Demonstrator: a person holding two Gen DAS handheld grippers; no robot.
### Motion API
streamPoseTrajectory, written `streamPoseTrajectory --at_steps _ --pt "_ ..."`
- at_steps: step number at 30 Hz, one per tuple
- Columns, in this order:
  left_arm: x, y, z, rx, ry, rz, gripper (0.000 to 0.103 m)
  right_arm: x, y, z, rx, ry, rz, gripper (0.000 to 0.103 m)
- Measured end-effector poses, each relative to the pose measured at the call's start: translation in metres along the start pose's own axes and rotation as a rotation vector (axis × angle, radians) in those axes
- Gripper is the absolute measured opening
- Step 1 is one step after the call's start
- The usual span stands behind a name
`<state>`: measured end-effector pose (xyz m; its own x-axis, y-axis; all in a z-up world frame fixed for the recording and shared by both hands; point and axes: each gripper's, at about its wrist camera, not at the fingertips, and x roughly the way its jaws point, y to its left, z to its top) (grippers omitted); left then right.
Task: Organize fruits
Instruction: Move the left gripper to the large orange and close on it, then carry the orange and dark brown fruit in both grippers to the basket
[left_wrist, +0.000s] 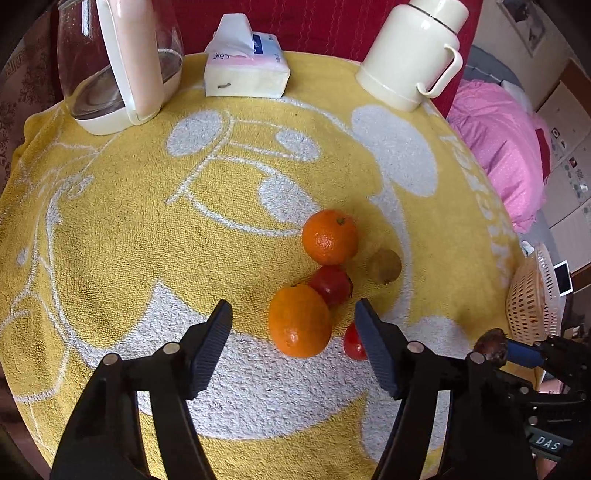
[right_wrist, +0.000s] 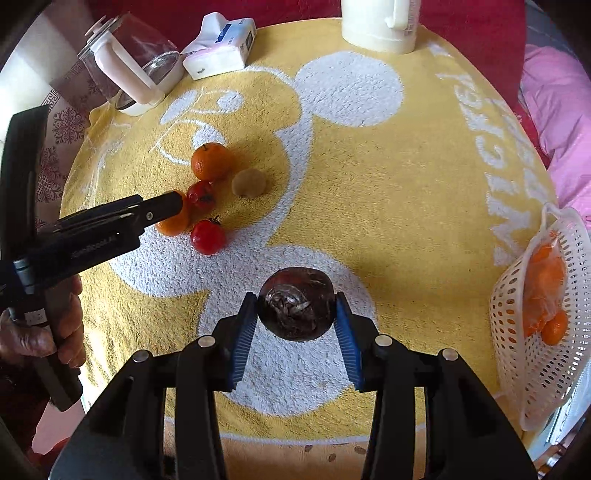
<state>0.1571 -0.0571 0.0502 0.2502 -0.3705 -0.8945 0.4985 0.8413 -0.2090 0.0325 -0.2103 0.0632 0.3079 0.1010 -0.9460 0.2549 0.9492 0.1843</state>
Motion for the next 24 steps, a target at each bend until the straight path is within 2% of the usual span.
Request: streamPoseTrajectory --at_steps 1,2,8,10,24 --pt "0.004 0.001 0.0 -0.003 0.013 -0.001 0.057 -0.002 -0.001 0.0 0.002 -0.004 0.0 0.043" --pt "0.008 0.002 -0.001 -0.006 0.027 0.0 0.055 -0.005 -0.004 -0.001 0.002 -0.008 0.001 0.043" --pt "0.015 0.001 -0.005 -0.009 0.032 0.008 0.049 -0.016 -0.01 0.001 -0.012 -0.031 0.01 0.043" --pt "0.015 0.0 -0.004 -0.016 0.036 -0.012 0.038 -0.018 -0.011 0.003 -0.018 -0.035 0.015 0.043" --pt "-0.013 -0.005 -0.016 -0.086 -0.004 0.07 0.038 -0.047 -0.045 0.011 -0.013 -0.105 0.066 0.043"
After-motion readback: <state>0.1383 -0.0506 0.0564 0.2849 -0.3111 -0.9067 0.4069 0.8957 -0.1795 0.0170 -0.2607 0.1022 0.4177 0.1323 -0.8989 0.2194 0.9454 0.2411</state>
